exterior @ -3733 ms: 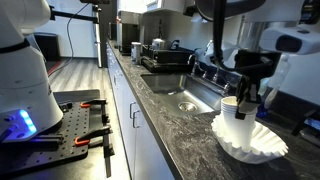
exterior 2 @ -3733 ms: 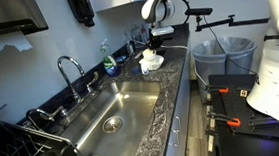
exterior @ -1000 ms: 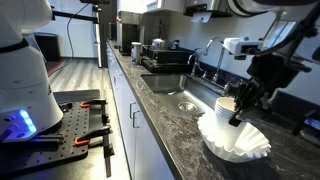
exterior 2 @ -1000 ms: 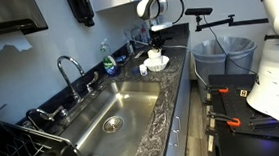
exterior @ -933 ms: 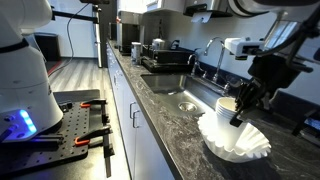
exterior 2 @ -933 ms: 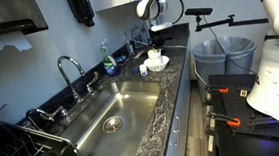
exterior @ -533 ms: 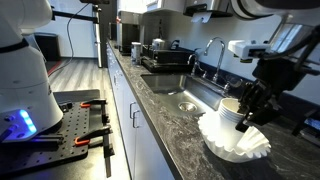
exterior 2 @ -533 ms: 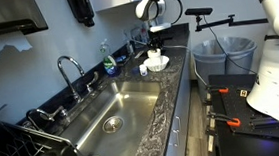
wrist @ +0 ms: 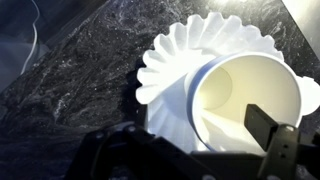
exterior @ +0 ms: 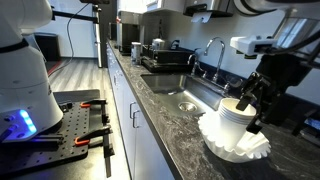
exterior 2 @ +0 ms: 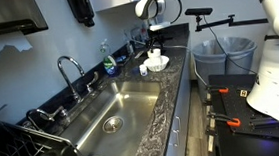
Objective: Put the cups upright
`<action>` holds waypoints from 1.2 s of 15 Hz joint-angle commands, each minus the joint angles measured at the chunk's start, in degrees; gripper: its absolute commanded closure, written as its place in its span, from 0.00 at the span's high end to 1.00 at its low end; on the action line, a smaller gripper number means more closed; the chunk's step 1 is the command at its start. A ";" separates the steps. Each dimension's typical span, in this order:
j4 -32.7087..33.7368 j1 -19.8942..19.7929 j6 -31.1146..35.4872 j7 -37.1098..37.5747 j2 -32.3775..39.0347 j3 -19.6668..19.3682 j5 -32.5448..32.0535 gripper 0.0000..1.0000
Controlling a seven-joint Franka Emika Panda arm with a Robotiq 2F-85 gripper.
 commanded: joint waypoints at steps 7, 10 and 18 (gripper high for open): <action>-9.43 2.27 1.03 -7.31 -14.39 0.36 -5.37 1.00; -13.22 4.11 1.06 -9.96 -18.61 1.16 -7.63 1.00; -25.41 10.30 1.07 -9.14 -30.26 4.04 -19.18 1.00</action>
